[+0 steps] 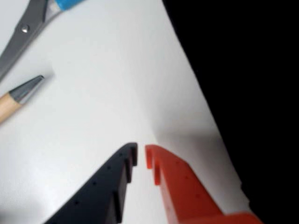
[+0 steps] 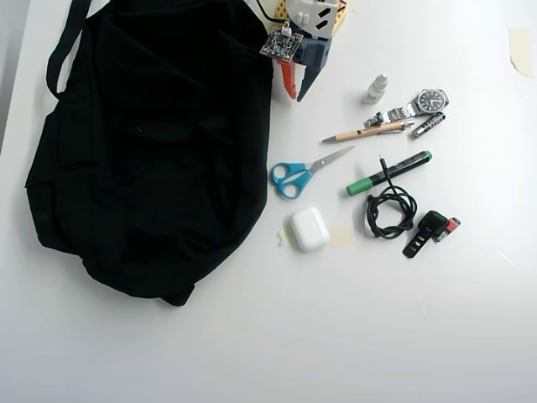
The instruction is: Put the whiteboard marker into the black bag
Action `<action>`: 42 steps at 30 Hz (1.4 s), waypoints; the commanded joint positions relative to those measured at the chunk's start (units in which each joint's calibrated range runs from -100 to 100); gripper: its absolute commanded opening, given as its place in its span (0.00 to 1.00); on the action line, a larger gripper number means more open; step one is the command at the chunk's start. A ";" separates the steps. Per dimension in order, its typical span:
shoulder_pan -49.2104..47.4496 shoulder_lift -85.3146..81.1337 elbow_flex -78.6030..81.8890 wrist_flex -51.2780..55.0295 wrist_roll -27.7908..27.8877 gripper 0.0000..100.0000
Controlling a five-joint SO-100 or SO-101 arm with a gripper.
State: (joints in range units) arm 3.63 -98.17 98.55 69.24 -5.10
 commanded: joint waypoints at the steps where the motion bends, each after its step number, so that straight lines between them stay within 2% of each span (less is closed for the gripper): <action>1: -0.42 -0.92 0.73 -0.85 0.28 0.02; 16: -0.72 -1.00 -0.17 -0.93 0.80 0.02; 19: -1.69 0.07 -5.47 -0.16 4.53 0.03; 28: 1.15 2.31 -19.03 1.22 5.05 0.03; 36: 5.42 28.54 -42.22 2.77 4.00 0.03; 38: 5.42 38.41 -50.93 3.98 0.65 0.05; 42: 4.37 46.38 -58.66 5.35 -4.23 0.06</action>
State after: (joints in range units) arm 8.99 -60.22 49.57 73.50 -5.25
